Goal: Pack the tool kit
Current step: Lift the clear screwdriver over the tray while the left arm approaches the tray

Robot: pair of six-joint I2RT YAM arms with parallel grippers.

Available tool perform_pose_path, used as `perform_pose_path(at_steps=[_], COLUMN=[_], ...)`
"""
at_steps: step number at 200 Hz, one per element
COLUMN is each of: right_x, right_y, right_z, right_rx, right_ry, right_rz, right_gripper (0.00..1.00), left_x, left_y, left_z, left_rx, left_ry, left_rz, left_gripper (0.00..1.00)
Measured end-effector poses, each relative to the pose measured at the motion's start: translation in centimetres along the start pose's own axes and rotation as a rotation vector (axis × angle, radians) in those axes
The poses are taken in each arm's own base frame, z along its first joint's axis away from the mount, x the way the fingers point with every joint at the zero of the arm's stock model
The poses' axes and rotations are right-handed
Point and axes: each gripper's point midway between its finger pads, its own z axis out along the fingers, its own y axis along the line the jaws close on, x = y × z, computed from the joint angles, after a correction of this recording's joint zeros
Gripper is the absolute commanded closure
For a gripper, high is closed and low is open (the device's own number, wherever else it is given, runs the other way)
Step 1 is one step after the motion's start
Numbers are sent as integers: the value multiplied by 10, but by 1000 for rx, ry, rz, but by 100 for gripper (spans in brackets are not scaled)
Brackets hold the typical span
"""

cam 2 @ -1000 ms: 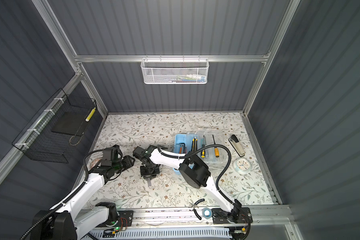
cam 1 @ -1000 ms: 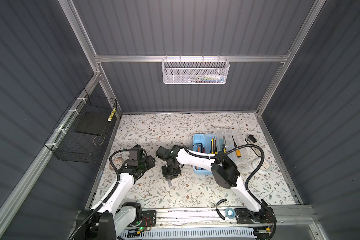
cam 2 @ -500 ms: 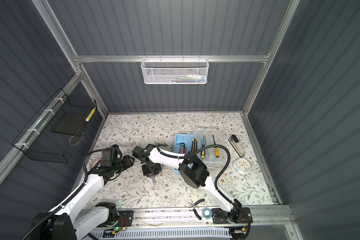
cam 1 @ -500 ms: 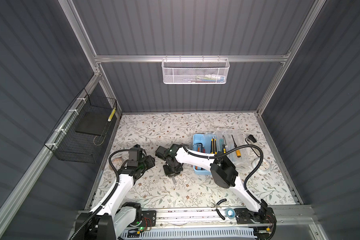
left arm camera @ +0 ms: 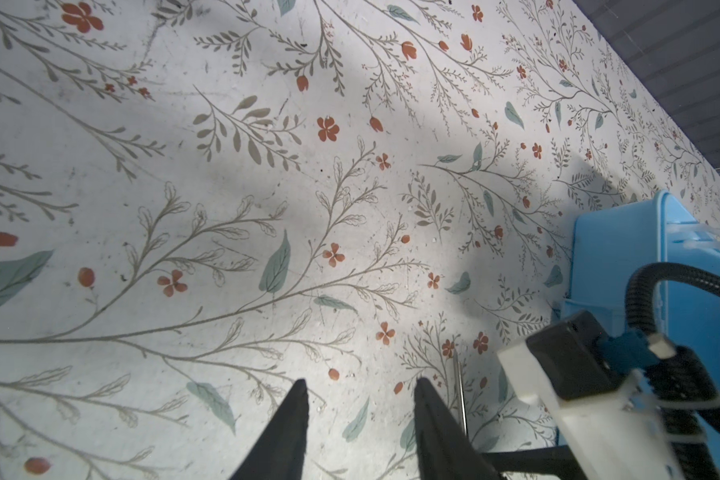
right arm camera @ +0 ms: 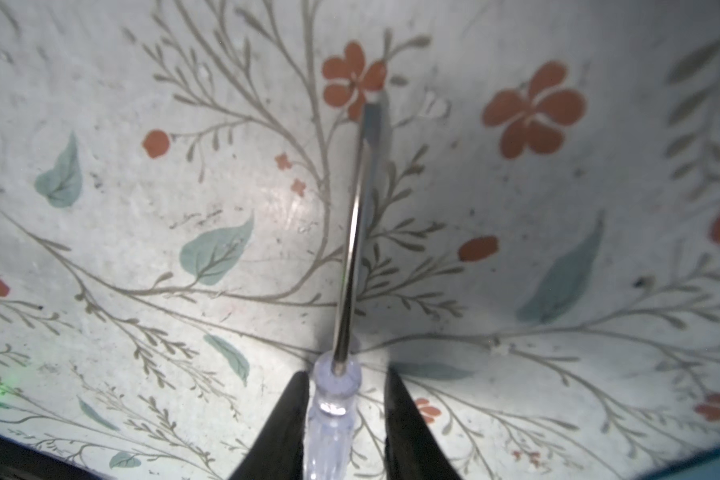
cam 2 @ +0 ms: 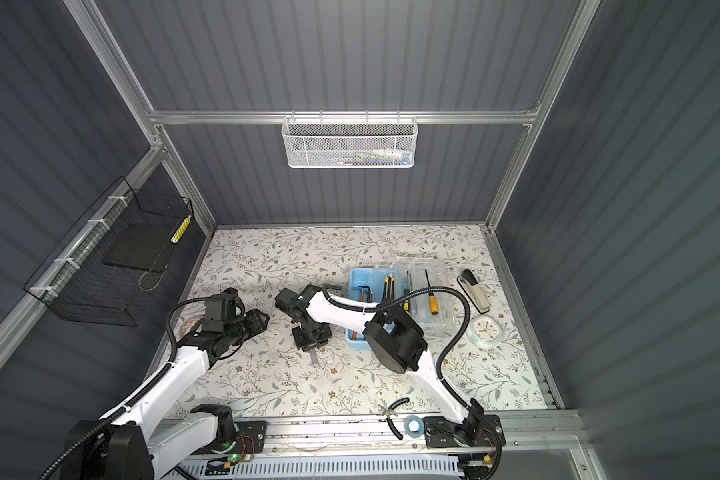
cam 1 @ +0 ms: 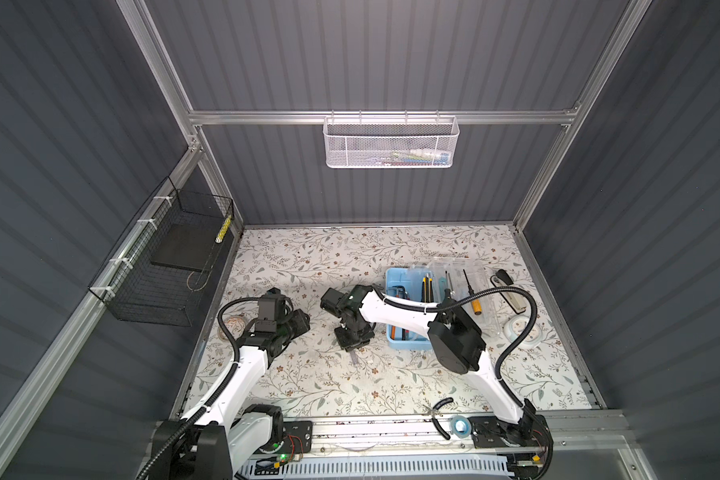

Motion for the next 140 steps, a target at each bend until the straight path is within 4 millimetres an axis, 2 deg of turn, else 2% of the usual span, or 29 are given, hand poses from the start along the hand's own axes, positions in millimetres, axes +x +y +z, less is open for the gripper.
perform_pose_path(at_steps=[41,140], right_x=[11,12], right_y=[-1,-3], right_z=[0,1], right_rx=[8,26], right_ry=[2,-3], right_rz=[-19,-32], right_gripper=[66,76], left_x=[1,5], left_y=[1,4], left_z=[2,8], left_rx=[-6,-19], left_ry=[7,30], left_rz=[-1,-5], left_gripper=[57,57])
